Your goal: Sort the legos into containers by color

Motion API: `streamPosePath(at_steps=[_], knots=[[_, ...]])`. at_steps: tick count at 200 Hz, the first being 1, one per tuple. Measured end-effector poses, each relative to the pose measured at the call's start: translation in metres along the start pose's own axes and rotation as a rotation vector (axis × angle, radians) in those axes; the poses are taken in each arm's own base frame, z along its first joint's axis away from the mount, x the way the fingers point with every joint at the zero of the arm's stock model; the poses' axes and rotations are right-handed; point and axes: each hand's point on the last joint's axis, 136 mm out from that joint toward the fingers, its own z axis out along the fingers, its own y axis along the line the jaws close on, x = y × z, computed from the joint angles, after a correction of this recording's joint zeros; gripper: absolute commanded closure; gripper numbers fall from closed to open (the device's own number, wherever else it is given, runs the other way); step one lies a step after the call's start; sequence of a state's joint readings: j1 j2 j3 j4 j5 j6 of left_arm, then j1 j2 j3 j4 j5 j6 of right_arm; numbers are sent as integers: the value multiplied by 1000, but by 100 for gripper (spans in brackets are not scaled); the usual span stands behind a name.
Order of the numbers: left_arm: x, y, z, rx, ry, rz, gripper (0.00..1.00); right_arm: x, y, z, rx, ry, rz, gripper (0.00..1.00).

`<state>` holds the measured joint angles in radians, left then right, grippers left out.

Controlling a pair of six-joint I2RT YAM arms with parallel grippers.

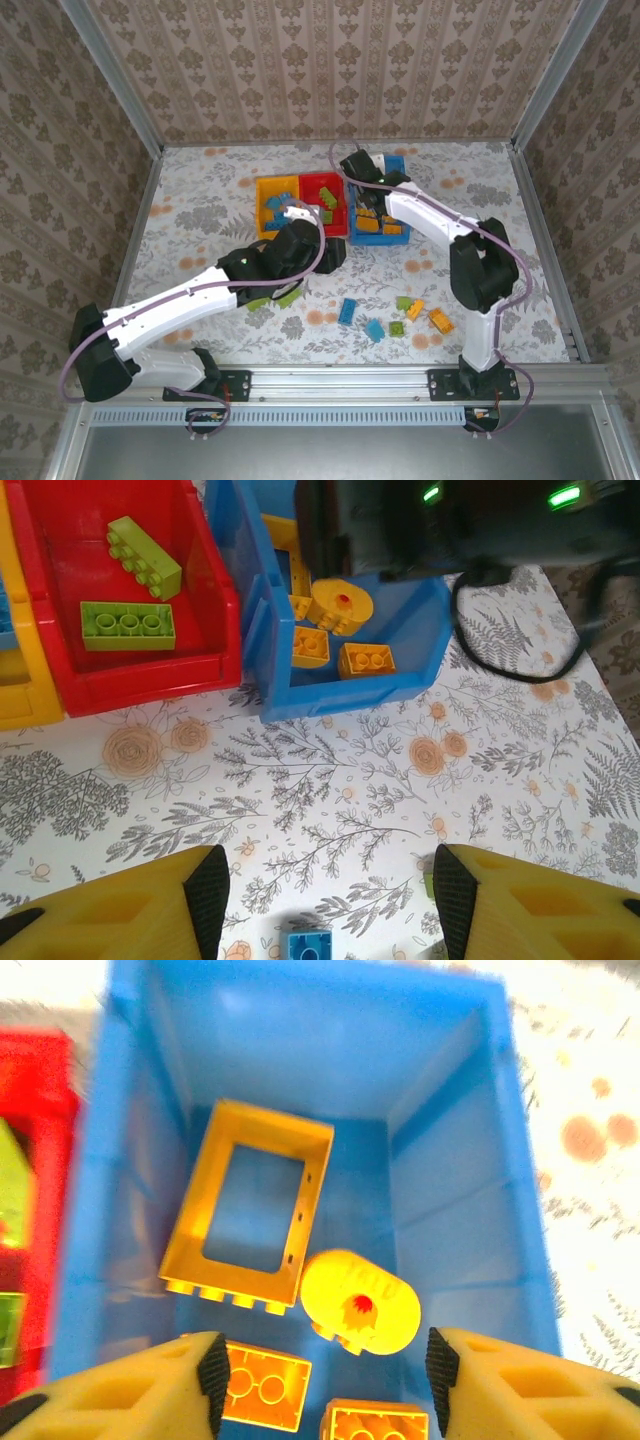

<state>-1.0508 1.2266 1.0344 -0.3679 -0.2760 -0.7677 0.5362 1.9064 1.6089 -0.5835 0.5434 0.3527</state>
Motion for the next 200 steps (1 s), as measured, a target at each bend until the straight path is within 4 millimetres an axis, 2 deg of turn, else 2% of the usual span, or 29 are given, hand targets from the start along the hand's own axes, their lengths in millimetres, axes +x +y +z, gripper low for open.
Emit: streamPosePath(at_steps=[21, 38, 57, 74, 99, 110, 123, 134, 156, 200], knots=[[10, 20, -10, -50, 9, -38, 41, -20, -3, -51, -70, -121, 33, 52], [27, 51, -22, -123, 37, -87, 40, -16, -1, -95, -177, -212, 50, 52], [53, 93, -33, -233, 84, -153, 37, 15, 20, -138, -377, -277, 19, 49], [84, 132, -42, -339, 137, -229, 35, 61, 53, -164, -593, -278, -52, 44], [120, 171, -55, -440, 157, -377, 28, 142, 102, -179, -848, -184, -193, 35], [127, 180, -57, -452, 135, -461, 28, 175, 114, -182, -928, -129, -241, 32], [135, 188, -54, -462, 107, -568, 26, 200, 123, -187, -996, -82, -277, 30], [140, 193, -49, -471, 84, -653, 21, 210, 129, -193, -1037, -63, -295, 30], [145, 198, -37, -494, 46, -798, 20, 211, 137, -206, -1096, -72, -299, 29], [132, 199, -19, -483, -66, -1049, 17, 214, 143, -211, -1125, -67, -296, 28]])
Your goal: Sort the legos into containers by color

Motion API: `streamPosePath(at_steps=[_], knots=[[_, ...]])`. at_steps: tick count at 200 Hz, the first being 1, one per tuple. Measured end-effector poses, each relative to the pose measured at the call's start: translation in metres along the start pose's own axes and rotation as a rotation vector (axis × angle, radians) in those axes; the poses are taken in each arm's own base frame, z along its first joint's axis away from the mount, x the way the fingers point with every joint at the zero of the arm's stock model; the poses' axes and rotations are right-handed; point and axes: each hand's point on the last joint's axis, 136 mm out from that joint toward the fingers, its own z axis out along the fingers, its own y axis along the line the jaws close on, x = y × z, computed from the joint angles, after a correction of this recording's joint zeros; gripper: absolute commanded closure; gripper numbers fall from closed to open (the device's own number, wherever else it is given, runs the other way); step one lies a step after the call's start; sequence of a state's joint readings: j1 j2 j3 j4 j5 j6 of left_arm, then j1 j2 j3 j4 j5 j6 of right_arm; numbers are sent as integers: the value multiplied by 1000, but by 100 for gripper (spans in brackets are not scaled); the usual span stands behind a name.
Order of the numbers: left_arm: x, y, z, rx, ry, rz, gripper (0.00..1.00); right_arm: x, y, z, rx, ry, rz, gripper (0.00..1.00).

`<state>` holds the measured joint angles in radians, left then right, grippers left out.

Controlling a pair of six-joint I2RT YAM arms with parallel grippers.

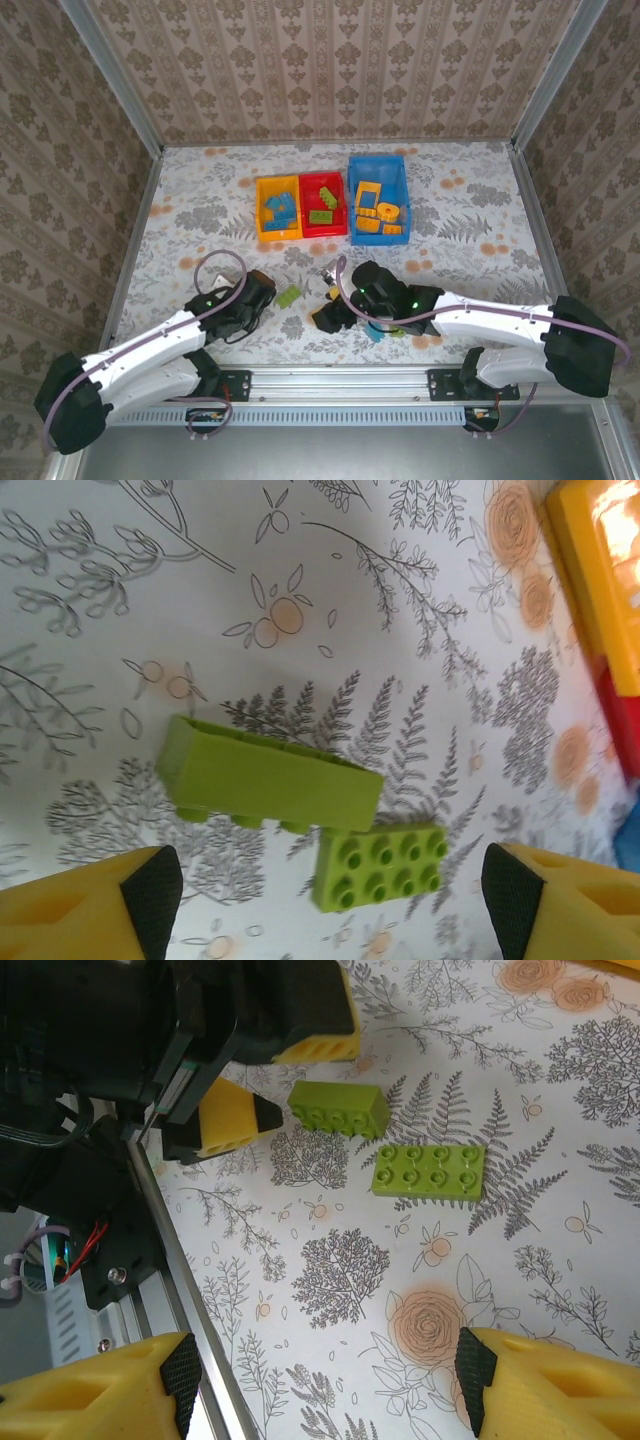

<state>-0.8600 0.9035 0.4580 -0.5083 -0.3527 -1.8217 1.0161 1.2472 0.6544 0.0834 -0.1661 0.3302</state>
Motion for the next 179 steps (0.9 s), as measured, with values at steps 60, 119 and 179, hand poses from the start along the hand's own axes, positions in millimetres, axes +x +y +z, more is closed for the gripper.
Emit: streamPosePath(at_steps=[60, 119, 179], knots=[[-10, 10, 23, -50, -46, -246, 31, 7, 3, 7, -5, 24, 28, 29], [-14, 28, 38, -163, -61, -323, 50, 5, 2, 7, 1, 14, 41, 30], [-17, 14, 36, -119, -58, -304, 90, 1, -5, 5, 47, -9, 55, 30]])
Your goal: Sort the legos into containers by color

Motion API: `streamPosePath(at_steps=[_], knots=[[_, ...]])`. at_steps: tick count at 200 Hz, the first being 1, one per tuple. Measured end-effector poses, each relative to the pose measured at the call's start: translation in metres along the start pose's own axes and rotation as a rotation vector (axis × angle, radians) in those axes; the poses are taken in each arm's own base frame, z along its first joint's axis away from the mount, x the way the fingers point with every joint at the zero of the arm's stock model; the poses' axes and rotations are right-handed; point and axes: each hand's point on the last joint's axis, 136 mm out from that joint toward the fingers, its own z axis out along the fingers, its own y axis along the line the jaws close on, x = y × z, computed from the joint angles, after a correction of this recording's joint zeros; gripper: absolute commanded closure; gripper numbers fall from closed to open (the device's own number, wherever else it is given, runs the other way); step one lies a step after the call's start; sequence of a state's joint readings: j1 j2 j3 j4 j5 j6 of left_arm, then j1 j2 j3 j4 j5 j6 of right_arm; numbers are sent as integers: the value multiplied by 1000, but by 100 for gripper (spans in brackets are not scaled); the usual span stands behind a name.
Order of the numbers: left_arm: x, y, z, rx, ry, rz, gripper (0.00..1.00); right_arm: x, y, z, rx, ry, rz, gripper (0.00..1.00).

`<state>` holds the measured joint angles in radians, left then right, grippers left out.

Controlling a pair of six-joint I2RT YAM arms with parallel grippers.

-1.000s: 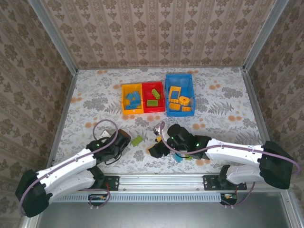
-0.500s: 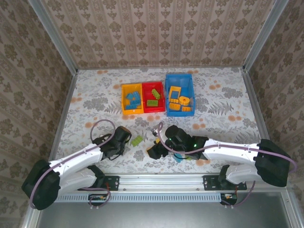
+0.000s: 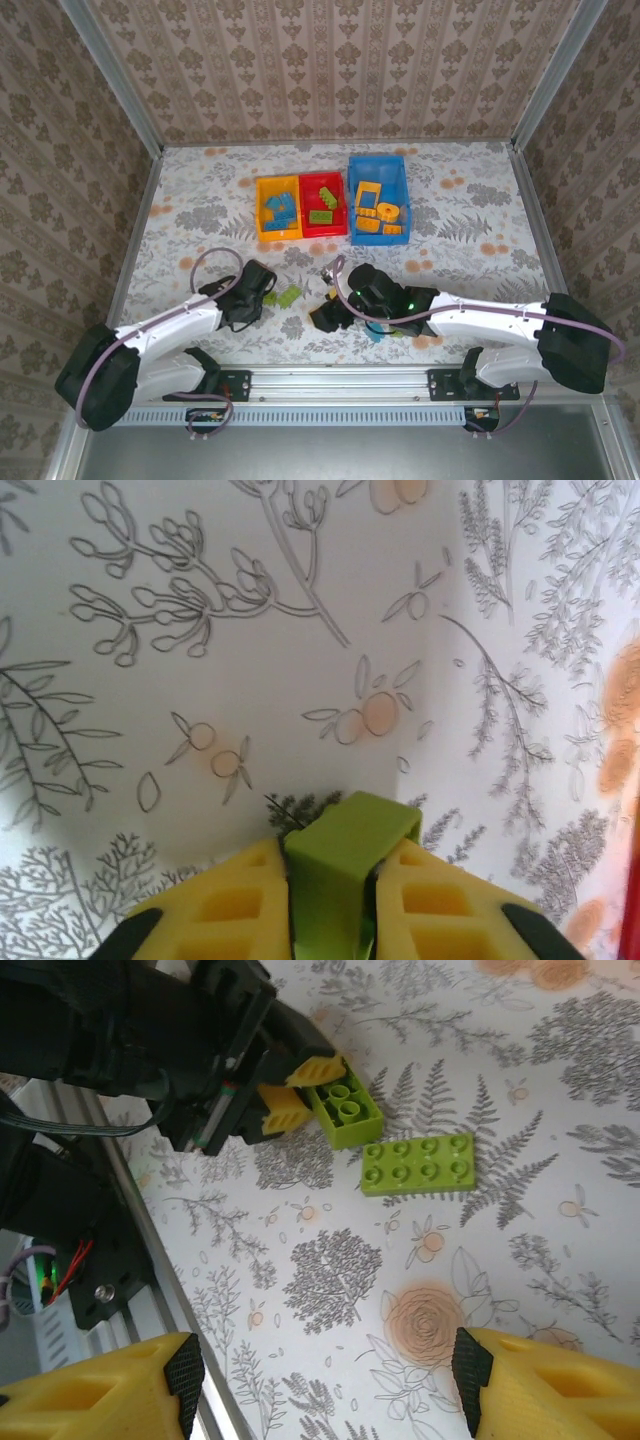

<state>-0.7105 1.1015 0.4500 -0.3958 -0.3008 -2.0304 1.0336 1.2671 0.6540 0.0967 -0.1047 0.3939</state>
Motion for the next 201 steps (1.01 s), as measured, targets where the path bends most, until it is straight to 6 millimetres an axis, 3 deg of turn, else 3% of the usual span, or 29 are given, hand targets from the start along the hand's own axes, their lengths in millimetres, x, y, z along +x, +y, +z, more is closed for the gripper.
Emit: streamPosePath(at_steps=[26, 56, 80, 120, 164, 201], knots=[[-5, -16, -11, 68, -17, 78, 100, -15, -6, -18, 37, -75, 2, 30], [-5, -45, -29, 155, -14, 175, 100, -42, -25, -53, 85, -212, 38, 29], [-8, -51, -39, 189, -12, 237, 100, -59, -45, -77, 130, -299, 74, 29], [-5, -69, -49, 225, 4, 364, 100, -61, -60, -85, 169, -317, 106, 29], [32, -150, -72, 313, 66, 588, 100, -56, -81, -80, 252, -292, 190, 30], [73, -223, -67, 355, 108, 784, 100, -73, -102, -73, 342, -288, 272, 31]])
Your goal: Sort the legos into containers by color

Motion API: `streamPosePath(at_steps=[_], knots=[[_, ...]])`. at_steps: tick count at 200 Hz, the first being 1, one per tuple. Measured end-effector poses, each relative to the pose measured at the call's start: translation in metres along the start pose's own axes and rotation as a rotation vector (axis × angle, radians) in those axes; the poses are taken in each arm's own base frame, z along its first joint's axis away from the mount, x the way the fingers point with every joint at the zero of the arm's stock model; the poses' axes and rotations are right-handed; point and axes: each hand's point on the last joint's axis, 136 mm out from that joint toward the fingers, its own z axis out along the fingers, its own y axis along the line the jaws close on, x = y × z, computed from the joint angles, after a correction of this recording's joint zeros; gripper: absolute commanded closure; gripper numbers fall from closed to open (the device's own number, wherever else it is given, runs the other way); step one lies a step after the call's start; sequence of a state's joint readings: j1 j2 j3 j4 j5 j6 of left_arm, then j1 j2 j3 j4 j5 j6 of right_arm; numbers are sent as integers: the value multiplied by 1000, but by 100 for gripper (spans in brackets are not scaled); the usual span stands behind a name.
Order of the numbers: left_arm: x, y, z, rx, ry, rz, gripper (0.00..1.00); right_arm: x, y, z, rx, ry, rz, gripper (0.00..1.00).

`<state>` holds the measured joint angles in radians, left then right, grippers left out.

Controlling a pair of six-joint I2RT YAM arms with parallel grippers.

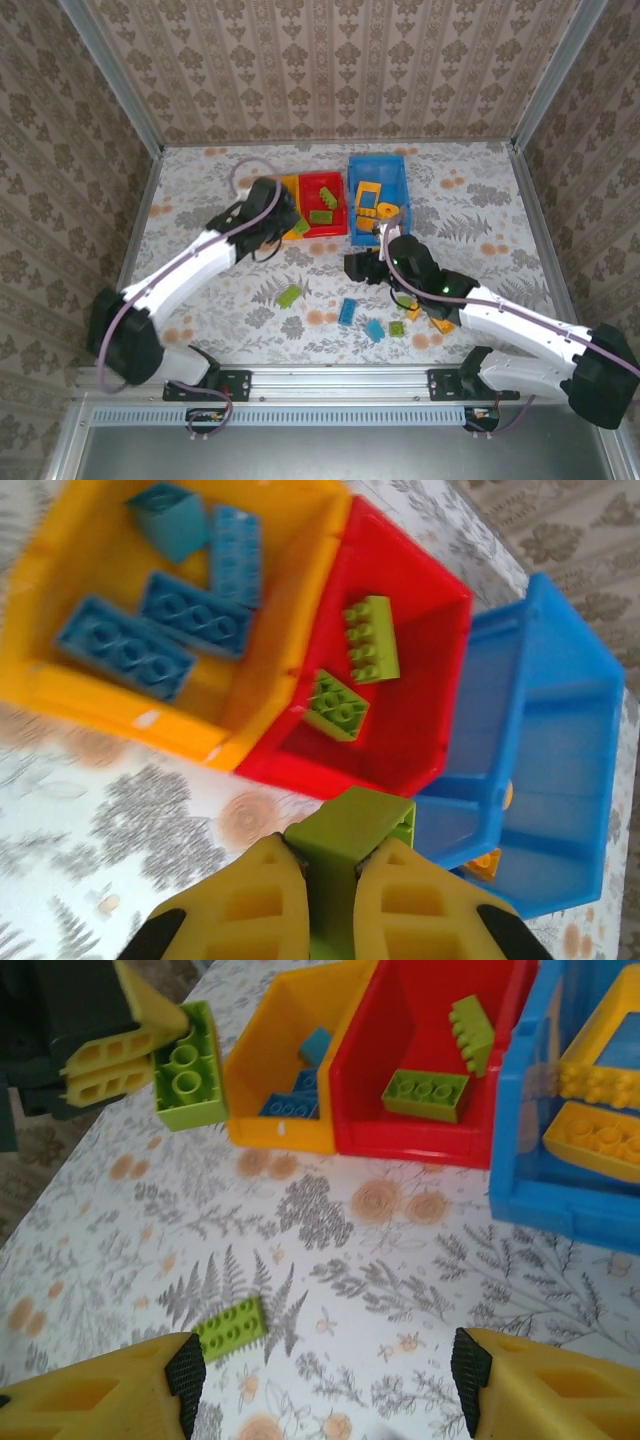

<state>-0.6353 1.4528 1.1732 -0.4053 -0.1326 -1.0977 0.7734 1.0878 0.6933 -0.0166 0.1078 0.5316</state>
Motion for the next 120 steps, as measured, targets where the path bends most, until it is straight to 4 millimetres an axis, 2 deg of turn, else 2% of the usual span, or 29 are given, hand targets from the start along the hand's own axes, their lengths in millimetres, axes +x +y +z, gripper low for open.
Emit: streamPosePath(at_steps=[29, 56, 92, 120], knots=[[-18, -44, 42, 2, 23, 131, 100, -25, 2, 4, 28, -35, 33, 30], [-28, -65, 86, -42, 47, 240, 100, -41, 0, 4, 58, -56, 45, 29], [-30, -69, 139, -127, 79, 347, 100, -46, -7, 14, 108, -42, 51, 29], [-27, -56, 162, -202, 96, 406, 100, -42, -10, 14, 120, -27, 57, 29]])
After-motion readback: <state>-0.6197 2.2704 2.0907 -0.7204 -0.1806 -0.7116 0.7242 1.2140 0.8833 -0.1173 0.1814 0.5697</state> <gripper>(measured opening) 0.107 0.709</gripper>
